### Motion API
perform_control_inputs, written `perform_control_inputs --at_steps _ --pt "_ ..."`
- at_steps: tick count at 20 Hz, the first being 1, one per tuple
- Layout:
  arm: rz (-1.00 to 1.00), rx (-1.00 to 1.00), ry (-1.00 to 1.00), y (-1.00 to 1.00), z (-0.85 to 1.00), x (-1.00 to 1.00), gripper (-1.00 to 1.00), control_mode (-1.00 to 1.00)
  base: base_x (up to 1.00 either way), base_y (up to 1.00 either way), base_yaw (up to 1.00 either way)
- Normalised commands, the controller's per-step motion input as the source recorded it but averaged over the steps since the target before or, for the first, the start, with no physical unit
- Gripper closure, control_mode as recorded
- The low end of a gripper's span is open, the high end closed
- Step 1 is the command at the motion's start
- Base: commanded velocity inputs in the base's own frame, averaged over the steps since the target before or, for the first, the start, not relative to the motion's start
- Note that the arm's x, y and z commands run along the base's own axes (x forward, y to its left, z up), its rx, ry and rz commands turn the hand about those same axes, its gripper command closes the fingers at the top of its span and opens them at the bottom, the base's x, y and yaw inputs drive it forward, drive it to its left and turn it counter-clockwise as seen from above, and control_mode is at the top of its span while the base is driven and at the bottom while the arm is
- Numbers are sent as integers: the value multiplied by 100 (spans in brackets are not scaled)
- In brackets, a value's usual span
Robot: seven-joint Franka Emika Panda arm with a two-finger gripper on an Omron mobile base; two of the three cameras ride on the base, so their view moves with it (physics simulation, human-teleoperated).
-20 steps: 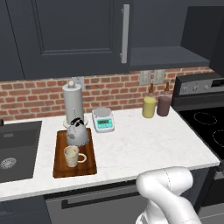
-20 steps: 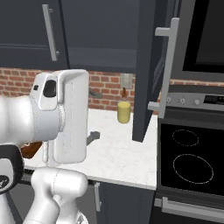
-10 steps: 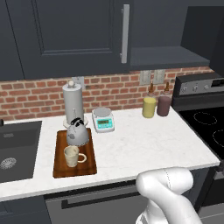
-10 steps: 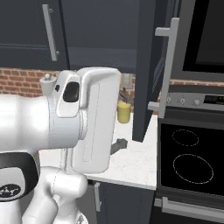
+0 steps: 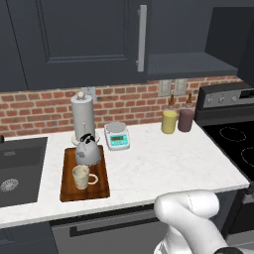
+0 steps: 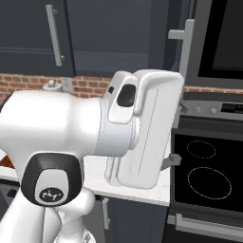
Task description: Pick the kettle from the counter and place it on the tray. Then pick the mug from the cabinet and place it on the tray. Then close the cabinet doors.
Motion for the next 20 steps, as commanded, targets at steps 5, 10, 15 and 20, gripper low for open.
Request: perform_control_inputs --at_steps 5,10,15,20 --pt "-6 0 0 -42 0 26 -100 -100 0 0 0" --pt "0 0 0 -17 -2 48 -100 -100 0 0 0" --pt "0 -1 0 -2 -6 50 -100 -100 0 0 0" --pt "3 -5 0 21 -12 41 -100 -100 0 0 0"
